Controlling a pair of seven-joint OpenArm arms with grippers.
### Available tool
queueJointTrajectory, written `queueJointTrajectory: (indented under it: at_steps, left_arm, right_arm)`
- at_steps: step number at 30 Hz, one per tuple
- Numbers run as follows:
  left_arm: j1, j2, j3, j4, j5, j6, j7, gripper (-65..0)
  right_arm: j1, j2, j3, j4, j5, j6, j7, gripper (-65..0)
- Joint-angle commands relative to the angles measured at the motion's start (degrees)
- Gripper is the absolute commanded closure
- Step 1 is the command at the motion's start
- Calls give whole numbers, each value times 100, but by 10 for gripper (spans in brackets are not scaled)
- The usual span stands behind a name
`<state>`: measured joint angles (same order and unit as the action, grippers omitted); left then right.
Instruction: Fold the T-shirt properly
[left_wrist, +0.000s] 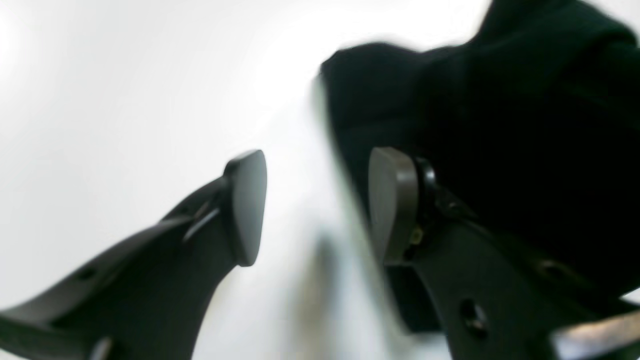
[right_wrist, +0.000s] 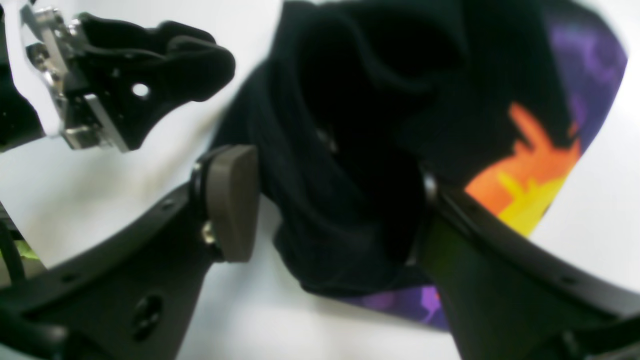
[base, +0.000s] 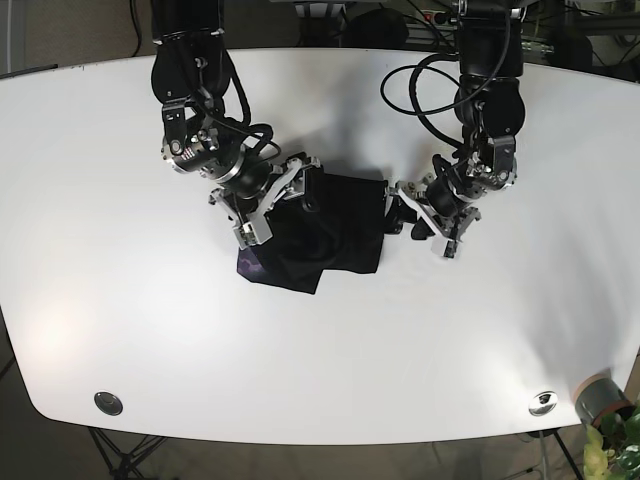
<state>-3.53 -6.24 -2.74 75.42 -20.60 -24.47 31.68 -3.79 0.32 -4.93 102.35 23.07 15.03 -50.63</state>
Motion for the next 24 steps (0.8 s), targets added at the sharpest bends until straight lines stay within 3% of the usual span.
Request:
queueJointTrajectory:
  at_steps: [1, 7, 11, 15, 24]
  left_arm:
    - [-91, 4, 15, -153, -72, -45, -96, -300]
    - [-91, 31, 41, -153, -72, -54, -69, -300]
    - [-56, 31, 41, 23, -72, -63, -52, -300]
    - [76, -5, -29, 630, -81, -63, -52, -300]
    - [384, -347, -1189, 1790, -63, -63, -52, -300]
  right_arm:
    - [85, -45, -13, -6, 97, 286, 118, -376]
    - [94, -326, -171, -340, 89, 453, 118, -374]
    - [278, -590, -320, -498, 89, 453, 144, -373]
    - [551, -660, -540, -674, 89, 427, 144, -373]
    - [1219, -932, -909, -1246, 89, 418, 153, -373]
